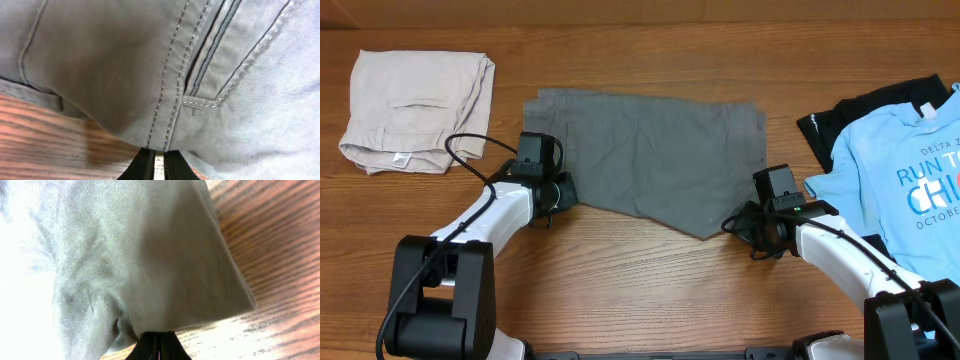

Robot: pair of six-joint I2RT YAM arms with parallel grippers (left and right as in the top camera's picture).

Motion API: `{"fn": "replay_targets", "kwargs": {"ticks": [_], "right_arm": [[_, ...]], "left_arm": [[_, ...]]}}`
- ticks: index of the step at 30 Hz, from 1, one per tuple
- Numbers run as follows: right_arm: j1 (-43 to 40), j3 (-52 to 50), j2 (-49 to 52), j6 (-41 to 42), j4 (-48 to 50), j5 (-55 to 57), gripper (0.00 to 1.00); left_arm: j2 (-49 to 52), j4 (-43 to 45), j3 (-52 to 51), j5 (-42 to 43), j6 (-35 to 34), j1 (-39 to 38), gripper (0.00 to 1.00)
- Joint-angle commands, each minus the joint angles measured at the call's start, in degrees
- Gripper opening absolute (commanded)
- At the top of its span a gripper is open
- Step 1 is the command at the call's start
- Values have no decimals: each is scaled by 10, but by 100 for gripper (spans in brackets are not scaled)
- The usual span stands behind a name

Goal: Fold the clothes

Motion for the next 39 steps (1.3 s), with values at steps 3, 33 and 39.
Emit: {"fn": "replay_targets", "kwargs": {"ticks": [3, 33, 39], "right_arm": [[2, -3, 3, 4, 7, 8, 4], [-74, 562, 69, -410, -235, -10, 75], [-102, 562, 183, -486, -91, -10, 75]], "left_arm": [[20, 12, -14, -10, 1, -4, 4], [21, -355, 547, 80, 124, 100, 63], [135, -289, 547, 104, 137, 134, 67]]}}
